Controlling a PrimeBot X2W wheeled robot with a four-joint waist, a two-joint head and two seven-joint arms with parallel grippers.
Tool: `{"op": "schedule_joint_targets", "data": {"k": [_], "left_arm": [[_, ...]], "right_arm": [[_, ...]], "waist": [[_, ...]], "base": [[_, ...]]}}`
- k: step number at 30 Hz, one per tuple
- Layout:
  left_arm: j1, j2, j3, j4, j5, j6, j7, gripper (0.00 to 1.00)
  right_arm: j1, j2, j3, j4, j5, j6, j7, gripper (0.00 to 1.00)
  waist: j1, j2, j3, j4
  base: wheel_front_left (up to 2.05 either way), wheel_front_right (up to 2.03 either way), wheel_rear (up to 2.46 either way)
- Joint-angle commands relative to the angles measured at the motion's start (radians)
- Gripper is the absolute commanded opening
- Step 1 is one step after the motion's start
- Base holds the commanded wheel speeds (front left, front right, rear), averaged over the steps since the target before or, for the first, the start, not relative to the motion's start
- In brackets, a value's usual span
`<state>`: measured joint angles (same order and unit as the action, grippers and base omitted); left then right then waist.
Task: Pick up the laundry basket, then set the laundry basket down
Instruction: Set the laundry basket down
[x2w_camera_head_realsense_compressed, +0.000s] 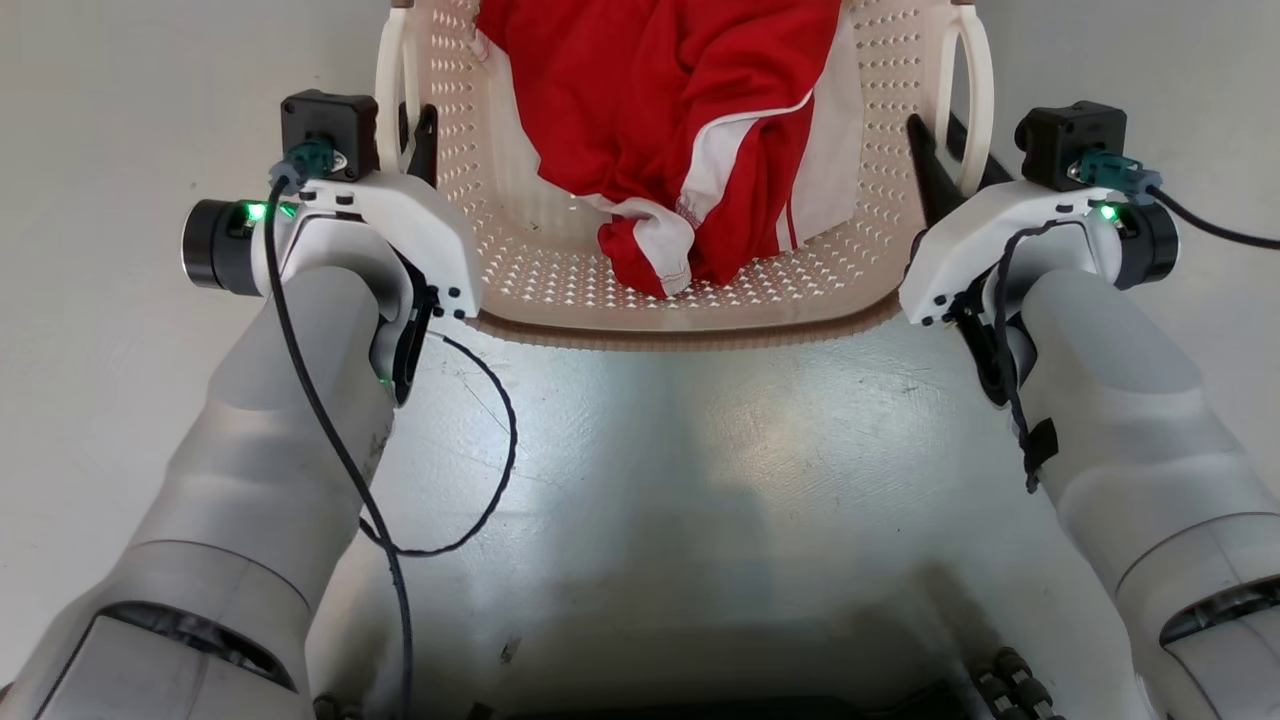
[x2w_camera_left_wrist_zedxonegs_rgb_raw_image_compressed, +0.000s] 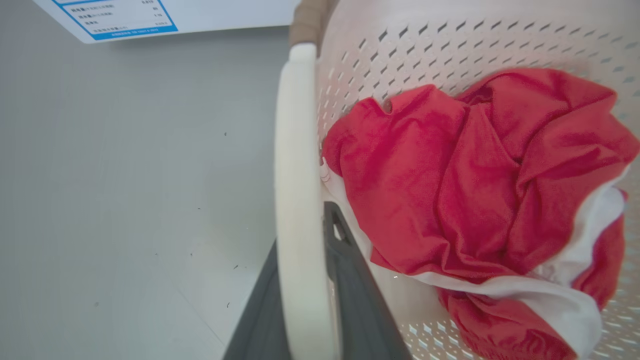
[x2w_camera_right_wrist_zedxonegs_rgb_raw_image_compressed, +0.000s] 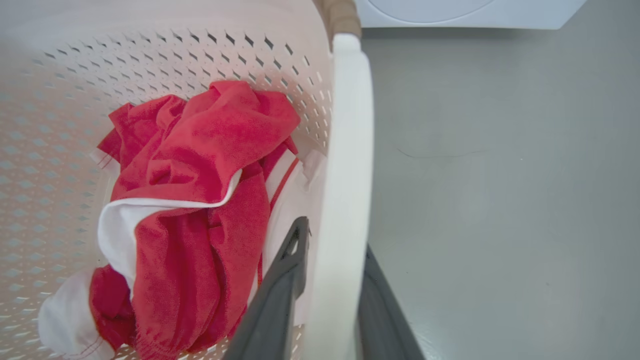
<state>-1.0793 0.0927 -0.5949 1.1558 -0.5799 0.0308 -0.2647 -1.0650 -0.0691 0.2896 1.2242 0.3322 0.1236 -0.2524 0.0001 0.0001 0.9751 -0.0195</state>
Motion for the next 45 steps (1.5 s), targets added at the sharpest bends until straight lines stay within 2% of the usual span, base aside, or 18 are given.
{"op": "schedule_joint_targets", "data": {"k": [1,2,12,26,39,45], "left_arm": [[0.002,0.022,0.013,0.006,0.003,-0.004,0.003,0.57],[0.001,0.020,0.017,0.010,0.002,-0.001,0.003,1.00],[0.004,0.011,0.037,0.017,0.019,0.009,0.003,1.00],[0.034,0.018,0.073,0.007,0.038,0.005,0.003,1.00],[0.135,0.026,0.146,-0.066,0.052,0.012,0.003,1.00],[0.208,0.030,0.212,-0.164,0.073,0.002,0.003,1.00]], "right_arm": [[0.053,0.019,-0.002,-0.006,-0.023,0.007,-0.009,1.00],[0.051,0.019,-0.017,-0.006,-0.038,0.007,-0.009,1.00],[0.080,0.019,-0.111,-0.053,-0.119,0.007,-0.009,1.00],[0.114,0.019,-0.131,-0.127,-0.125,0.007,-0.009,1.00],[0.201,0.019,-0.165,-0.245,-0.142,0.007,-0.009,1.00],[0.275,0.019,-0.221,-0.327,-0.177,0.007,-0.009,1.00]], "waist": [[-0.0001,-0.0001,0.002,-0.001],[-0.0001,-0.0001,0.003,0.000],[-0.0001,-0.0001,-0.007,0.007],[-0.0001,-0.0001,-0.062,0.000],[-0.0001,-0.0001,-0.209,0.004],[-0.0001,-0.0001,-0.316,0.009]], "base": [[0.00,0.00,0.00],[0.00,0.00,0.00],[0.00,0.00,0.00],[0.00,0.00,0.00],[0.00,0.00,0.00],[0.00,0.00,0.00]]}}
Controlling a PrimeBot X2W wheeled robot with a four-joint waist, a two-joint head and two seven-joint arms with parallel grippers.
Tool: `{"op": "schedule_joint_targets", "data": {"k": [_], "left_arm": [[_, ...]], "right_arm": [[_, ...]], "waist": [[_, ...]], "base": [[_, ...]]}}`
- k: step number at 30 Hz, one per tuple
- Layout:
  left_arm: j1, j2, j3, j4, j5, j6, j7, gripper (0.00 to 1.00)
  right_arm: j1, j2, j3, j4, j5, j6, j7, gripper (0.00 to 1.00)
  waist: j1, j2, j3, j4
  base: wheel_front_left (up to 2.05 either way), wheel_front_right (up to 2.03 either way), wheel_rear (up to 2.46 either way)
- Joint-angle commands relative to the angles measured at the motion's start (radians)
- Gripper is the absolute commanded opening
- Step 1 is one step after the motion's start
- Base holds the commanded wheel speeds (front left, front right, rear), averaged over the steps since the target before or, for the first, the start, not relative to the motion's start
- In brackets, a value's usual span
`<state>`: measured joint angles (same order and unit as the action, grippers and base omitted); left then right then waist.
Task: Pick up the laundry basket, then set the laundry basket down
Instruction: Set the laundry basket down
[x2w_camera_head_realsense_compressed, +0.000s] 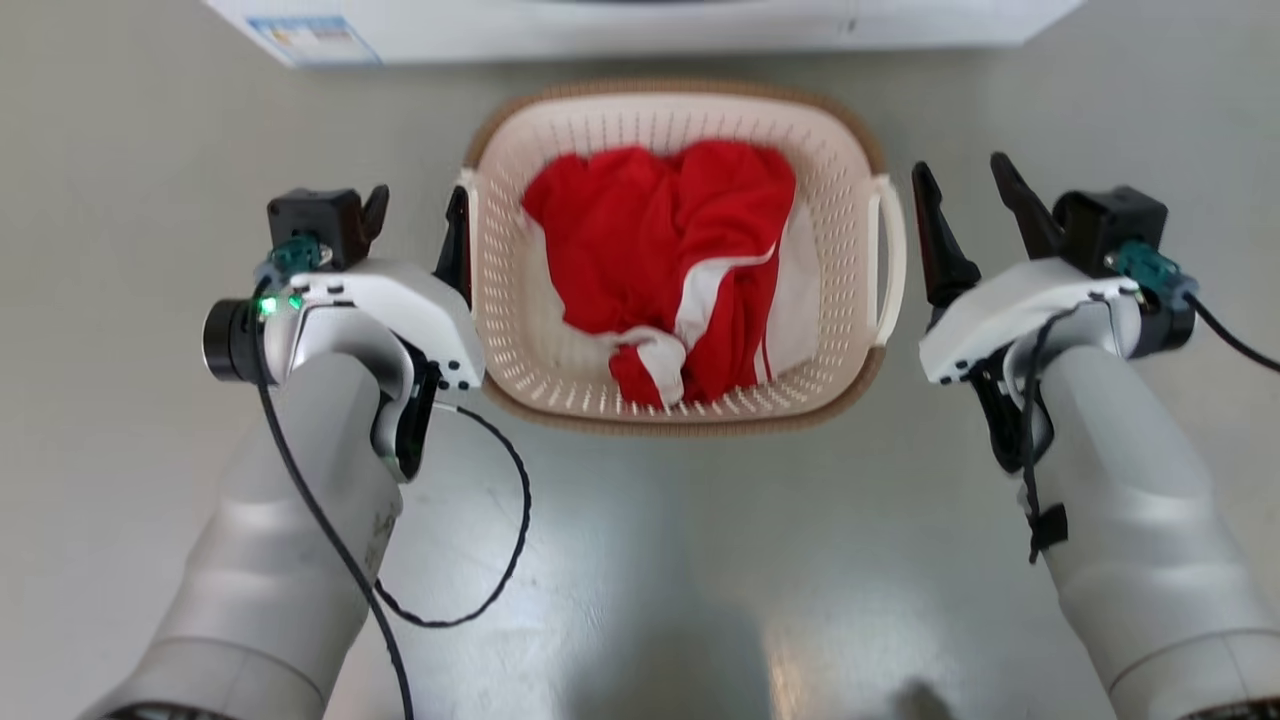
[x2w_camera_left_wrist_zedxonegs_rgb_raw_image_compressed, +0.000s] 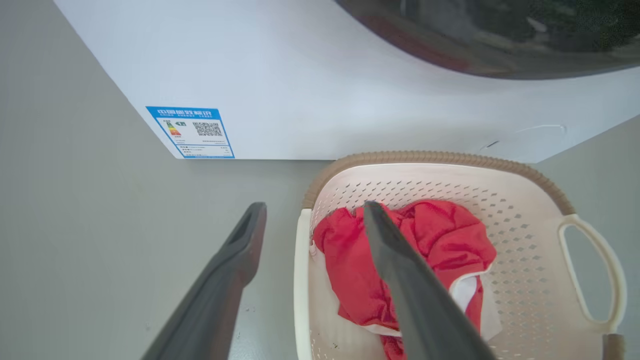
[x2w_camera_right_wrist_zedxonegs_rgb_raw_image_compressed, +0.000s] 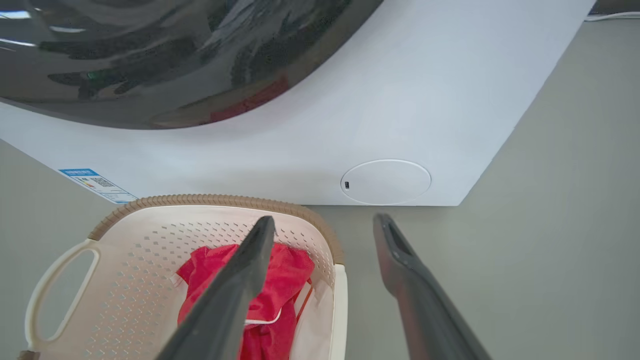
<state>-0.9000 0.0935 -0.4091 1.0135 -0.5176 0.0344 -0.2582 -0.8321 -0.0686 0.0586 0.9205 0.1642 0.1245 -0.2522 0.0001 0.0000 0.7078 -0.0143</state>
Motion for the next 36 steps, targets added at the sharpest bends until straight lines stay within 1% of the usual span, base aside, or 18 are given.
{"op": "schedule_joint_targets", "data": {"k": [1,5,10,15,17,19,26,33,36], "left_arm": [[0.046,0.029,0.039,-0.037,0.014,-0.004,-0.004,1.00],[0.121,0.033,0.095,-0.092,0.036,-0.011,-0.004,1.00],[0.211,0.026,0.155,-0.129,0.060,-0.029,-0.004,1.00],[0.294,0.014,0.205,-0.166,0.089,-0.043,-0.004,1.00],[0.346,0.007,0.231,-0.186,0.107,-0.051,-0.004,1.00],[0.380,0.003,0.247,-0.194,0.117,-0.057,-0.004,1.00],[0.485,-0.007,0.306,-0.240,0.144,-0.075,-0.004,1.00],[0.585,-0.012,0.376,-0.321,0.171,-0.085,-0.004,1.00],[0.613,-0.013,0.394,-0.344,0.182,-0.086,-0.004,1.00]], "right_arm": [[0.055,0.018,0.000,-0.037,-0.011,0.006,-0.010,1.00],[0.114,0.018,-0.031,-0.081,-0.029,0.006,-0.010,1.00],[0.183,0.018,-0.057,-0.112,-0.056,0.006,-0.010,1.00],[0.248,0.018,-0.088,-0.143,-0.090,0.006,-0.010,1.00],[0.295,0.018,-0.097,-0.173,-0.110,0.006,-0.010,1.00],[0.329,0.018,-0.105,-0.196,-0.122,0.006,-0.010,1.00],[0.431,0.018,-0.124,-0.277,-0.133,0.006,-0.010,1.00],[0.517,0.018,-0.107,-0.360,-0.113,0.006,-0.010,1.00],[0.543,0.018,-0.100,-0.377,-0.108,0.006,-0.010,1.00]], "waist": [[0.0000,0.0000,-0.070,0.004],[0.0000,0.0000,-0.158,0.004],[0.0000,0.0000,-0.269,0.008],[0.0000,0.0000,-0.372,0.025],[0.0000,0.0000,-0.431,0.037],[0.0000,0.0000,-0.466,0.044],[0.0000,0.0000,-0.562,0.052],[0.0000,0.0000,-0.628,0.027],[0.0000,0.0000,-0.645,0.019]], "base": [[0.00,0.00,0.00],[0.00,0.00,0.00],[0.00,0.00,0.00],[0.00,0.00,0.00],[0.00,0.00,0.00],[0.00,0.00,0.00],[0.00,0.00,0.00],[0.00,0.00,0.00],[0.00,0.00,0.00]]}}
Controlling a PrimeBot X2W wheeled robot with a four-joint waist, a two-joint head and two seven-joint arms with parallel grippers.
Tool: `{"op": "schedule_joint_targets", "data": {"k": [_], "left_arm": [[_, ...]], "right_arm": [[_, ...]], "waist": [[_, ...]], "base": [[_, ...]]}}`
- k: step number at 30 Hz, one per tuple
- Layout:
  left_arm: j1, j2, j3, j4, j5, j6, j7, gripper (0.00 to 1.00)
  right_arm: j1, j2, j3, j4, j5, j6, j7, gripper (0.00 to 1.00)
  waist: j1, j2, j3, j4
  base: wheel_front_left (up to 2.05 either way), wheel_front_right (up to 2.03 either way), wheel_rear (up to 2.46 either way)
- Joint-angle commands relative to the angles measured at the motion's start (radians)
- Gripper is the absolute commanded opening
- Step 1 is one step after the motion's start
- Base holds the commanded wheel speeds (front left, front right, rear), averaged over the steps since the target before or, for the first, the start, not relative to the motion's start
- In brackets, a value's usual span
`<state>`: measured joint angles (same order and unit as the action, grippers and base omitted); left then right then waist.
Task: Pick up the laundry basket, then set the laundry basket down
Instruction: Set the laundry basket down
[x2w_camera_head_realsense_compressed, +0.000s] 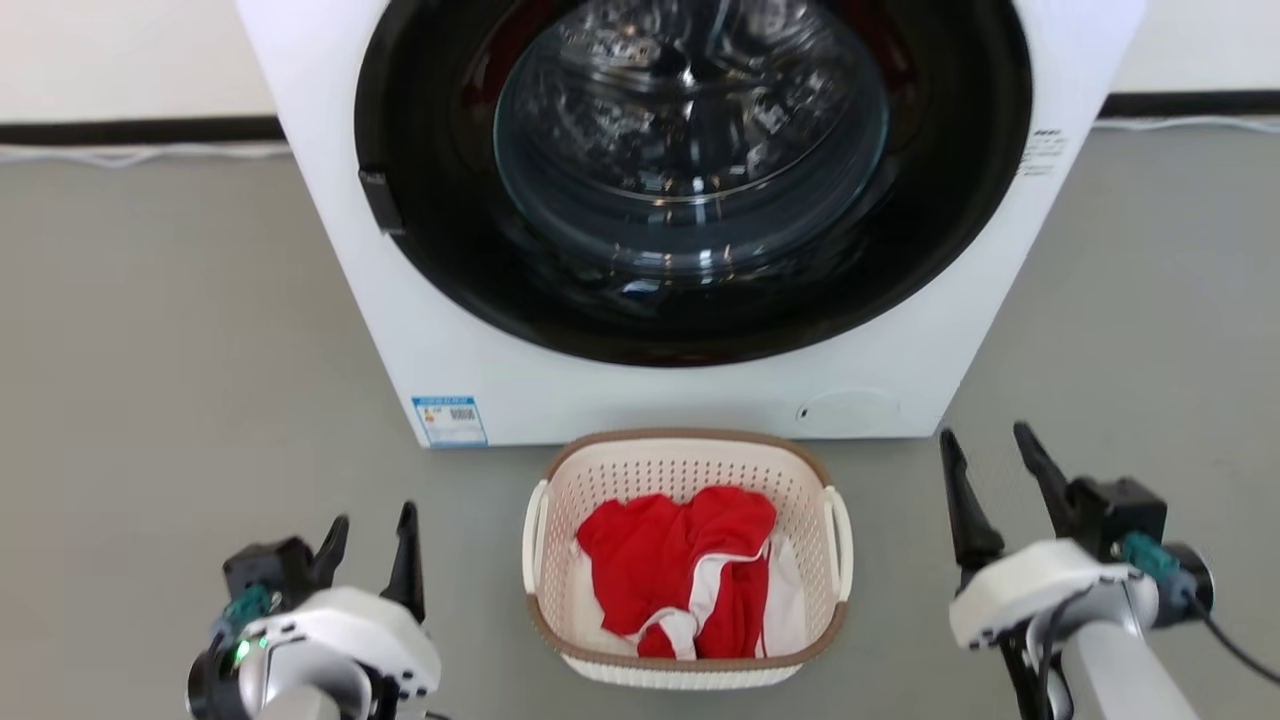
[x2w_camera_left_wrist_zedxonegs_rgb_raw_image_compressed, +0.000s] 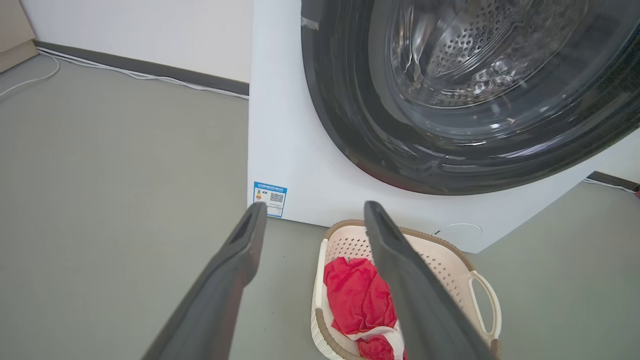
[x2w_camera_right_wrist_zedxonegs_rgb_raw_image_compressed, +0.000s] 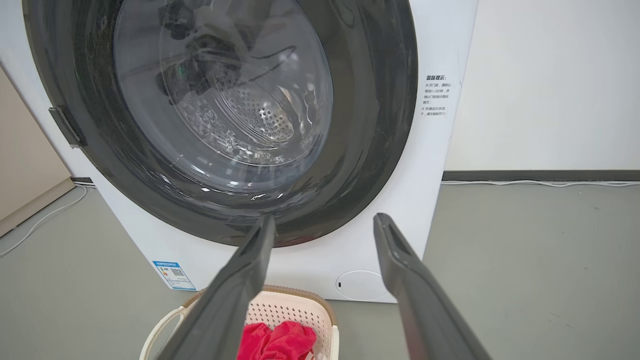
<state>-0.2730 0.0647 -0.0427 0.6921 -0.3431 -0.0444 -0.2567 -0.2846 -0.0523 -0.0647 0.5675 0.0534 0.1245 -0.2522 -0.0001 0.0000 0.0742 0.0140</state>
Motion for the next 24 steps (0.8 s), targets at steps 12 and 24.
{"op": "schedule_joint_targets", "data": {"k": [12,24], "left_arm": [[0.124,0.003,0.117,-0.156,0.055,-0.002,-0.005,1.00],[0.209,-0.011,0.147,-0.244,0.066,0.005,-0.005,1.00]], "right_arm": [[0.123,0.002,0.034,-0.110,0.003,0.006,-0.010,1.00],[0.184,0.002,0.022,-0.161,-0.003,0.006,-0.010,1.00]], "waist": [[0.0001,0.0000,-0.075,-0.042],[0.0001,0.0000,-0.102,-0.049]], "base": [[0.00,0.00,0.00],[0.00,0.00,0.00]]}}
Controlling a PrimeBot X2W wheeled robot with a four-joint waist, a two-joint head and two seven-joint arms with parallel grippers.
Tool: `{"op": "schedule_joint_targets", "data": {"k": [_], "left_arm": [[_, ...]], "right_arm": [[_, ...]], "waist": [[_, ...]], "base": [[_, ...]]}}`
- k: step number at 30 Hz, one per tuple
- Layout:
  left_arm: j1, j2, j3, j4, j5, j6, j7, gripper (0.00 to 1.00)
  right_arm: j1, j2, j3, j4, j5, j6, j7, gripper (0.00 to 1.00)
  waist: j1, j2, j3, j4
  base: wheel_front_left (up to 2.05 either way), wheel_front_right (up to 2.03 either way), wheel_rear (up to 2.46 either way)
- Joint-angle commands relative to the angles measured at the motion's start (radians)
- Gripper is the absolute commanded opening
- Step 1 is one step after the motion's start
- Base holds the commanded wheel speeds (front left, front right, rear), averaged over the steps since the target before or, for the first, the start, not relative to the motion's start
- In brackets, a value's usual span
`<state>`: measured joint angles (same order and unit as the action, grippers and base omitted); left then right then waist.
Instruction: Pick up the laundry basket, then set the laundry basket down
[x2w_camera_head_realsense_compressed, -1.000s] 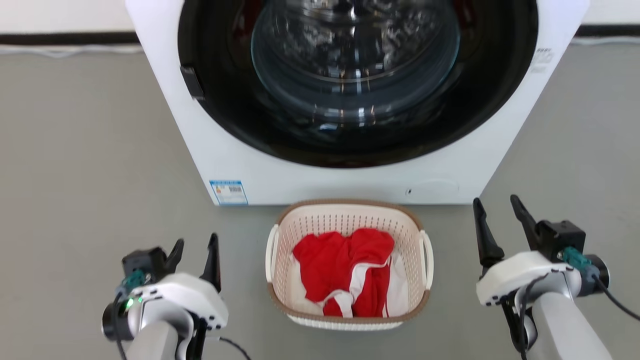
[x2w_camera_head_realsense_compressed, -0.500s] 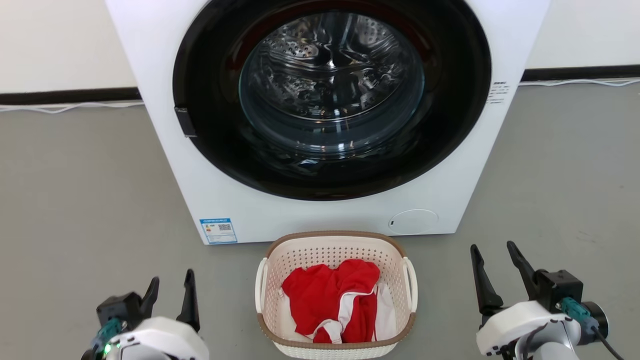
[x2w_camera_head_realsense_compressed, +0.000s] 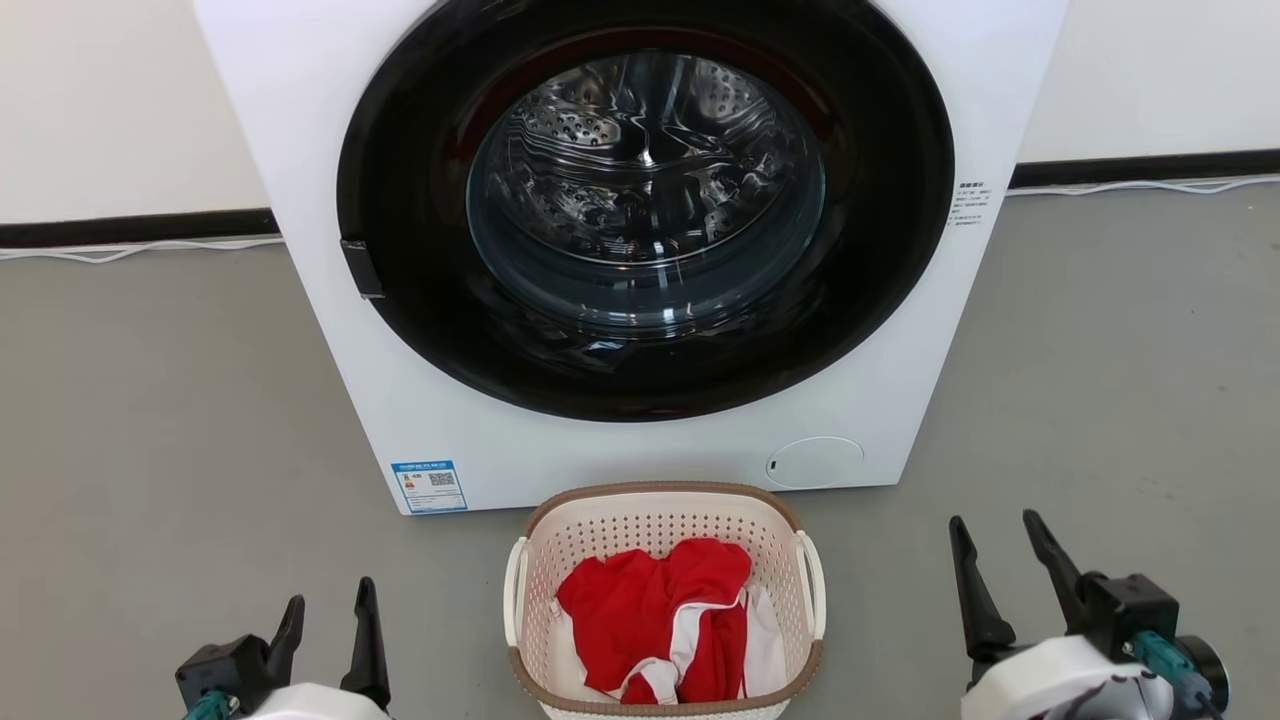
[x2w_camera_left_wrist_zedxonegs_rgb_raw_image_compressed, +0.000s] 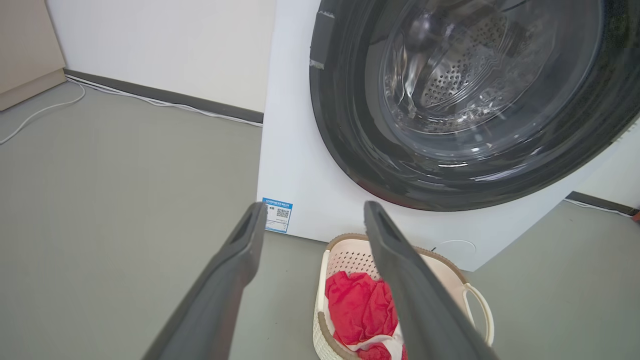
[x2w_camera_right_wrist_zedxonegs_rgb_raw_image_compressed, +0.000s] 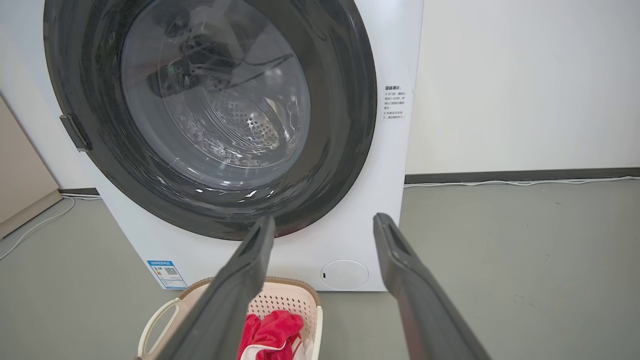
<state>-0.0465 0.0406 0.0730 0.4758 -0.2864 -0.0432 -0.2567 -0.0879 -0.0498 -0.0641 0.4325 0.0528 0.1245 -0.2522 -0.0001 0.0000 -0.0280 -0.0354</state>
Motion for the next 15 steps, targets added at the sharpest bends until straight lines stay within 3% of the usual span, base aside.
{"op": "schedule_joint_targets", "data": {"k": [1,11,12,15], "left_arm": [[-0.011,0.012,0.031,-0.033,0.009,0.006,-0.005,1.00],[0.008,0.010,0.024,-0.073,0.006,0.034,-0.005,1.00],[0.010,0.010,0.032,-0.092,0.012,0.045,-0.005,0.00],[0.033,-0.006,0.000,-0.035,0.004,0.037,0.001,0.00]], "right_arm": [[-0.009,0.000,0.020,-0.028,-0.002,0.006,-0.010,1.00],[0.010,0.000,0.013,-0.034,0.000,0.006,-0.010,1.00],[0.010,0.000,0.013,-0.034,-0.001,0.006,-0.010,0.00],[0.035,0.004,-0.002,0.024,0.000,-0.001,0.003,0.00]], "waist": [[0.0001,0.0000,-0.001,0.001],[0.0001,0.0000,0.002,0.010],[0.0001,0.0000,0.002,0.011],[0.0001,0.0000,0.002,0.011]], "base": [[0.00,0.00,0.00],[0.00,0.00,0.00],[0.00,0.00,0.00],[0.00,0.00,0.00]]}}
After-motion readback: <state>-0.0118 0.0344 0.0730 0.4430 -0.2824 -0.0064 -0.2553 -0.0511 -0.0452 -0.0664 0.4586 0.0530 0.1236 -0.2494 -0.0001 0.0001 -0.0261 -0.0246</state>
